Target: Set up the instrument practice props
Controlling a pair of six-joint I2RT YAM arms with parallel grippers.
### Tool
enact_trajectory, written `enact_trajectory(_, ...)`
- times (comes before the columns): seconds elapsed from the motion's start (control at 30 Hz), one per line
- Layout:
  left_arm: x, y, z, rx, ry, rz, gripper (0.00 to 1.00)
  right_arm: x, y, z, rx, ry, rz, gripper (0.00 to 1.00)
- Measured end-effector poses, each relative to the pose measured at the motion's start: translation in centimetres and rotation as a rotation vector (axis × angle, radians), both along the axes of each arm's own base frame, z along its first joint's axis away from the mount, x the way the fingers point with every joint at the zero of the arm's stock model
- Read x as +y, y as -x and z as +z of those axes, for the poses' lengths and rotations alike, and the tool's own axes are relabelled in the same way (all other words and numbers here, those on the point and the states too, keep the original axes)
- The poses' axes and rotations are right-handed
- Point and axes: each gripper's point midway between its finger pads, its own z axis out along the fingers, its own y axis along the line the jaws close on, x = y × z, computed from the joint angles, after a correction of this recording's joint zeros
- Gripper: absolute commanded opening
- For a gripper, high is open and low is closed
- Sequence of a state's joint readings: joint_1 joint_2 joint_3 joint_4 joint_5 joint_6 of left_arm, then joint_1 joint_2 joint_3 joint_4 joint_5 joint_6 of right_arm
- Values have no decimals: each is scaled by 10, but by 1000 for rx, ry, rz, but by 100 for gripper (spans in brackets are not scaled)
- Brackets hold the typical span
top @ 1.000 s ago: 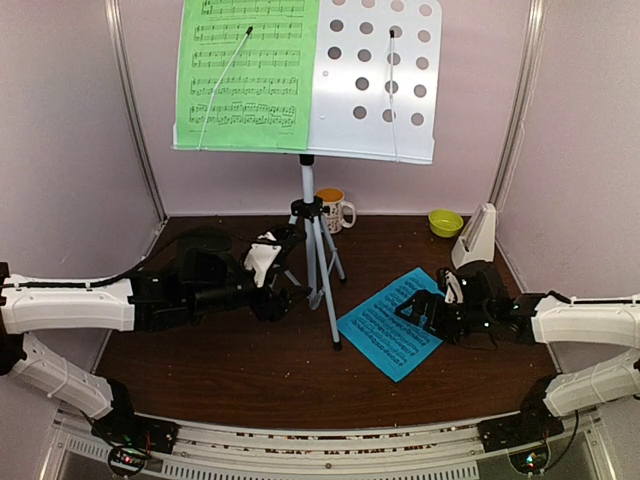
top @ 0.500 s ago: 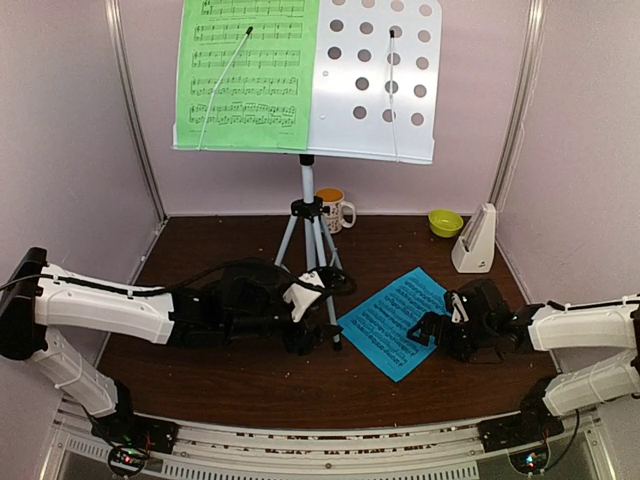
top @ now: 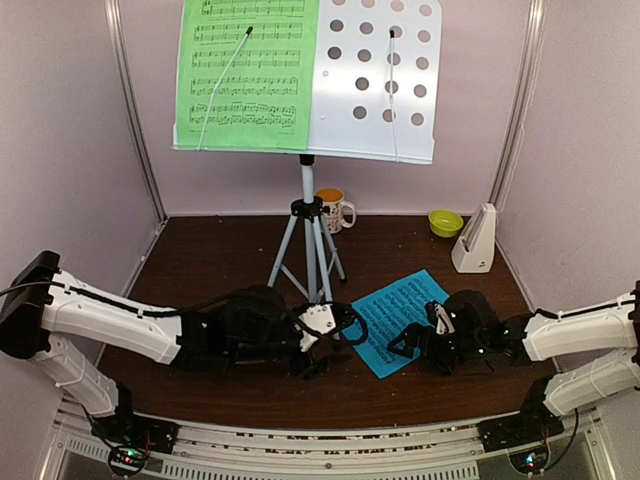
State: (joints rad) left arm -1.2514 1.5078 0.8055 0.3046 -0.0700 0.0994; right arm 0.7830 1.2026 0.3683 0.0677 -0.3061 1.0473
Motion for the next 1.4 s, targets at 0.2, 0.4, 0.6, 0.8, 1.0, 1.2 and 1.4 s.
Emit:
enact_trajectory(0.2, -10, 21, -41, -54, -108, -90, 69, 4, 1, 23, -31, -68, -9, 98)
enact_trajectory(0.4, -19, 39, -76, -128, -216, -169, 66, 0, -13, 59, -146, -51, -9, 94)
enact_trajectory(0.6, -37, 38, -100, -197, -299, -191, 65, -6, -47, 68, -208, 21, -43, 94)
enact_trajectory(0.8, -57, 34, -104, -252, -356, -228, 64, -5, -65, 43, -171, 121, -12, 94)
enact_trajectory(1.0, -61, 33, -116, -307, -458, -257, 63, -4, -80, 31, -151, 152, 13, 94)
enact_trajectory(1.2, -54, 33, -131, -328, -554, -273, 63, -1, -83, 11, -108, 172, 41, 94)
enact_trajectory(1.4, -56, 30, -133, -351, -588, -274, 62, 1, -81, 4, -88, 171, 59, 93)
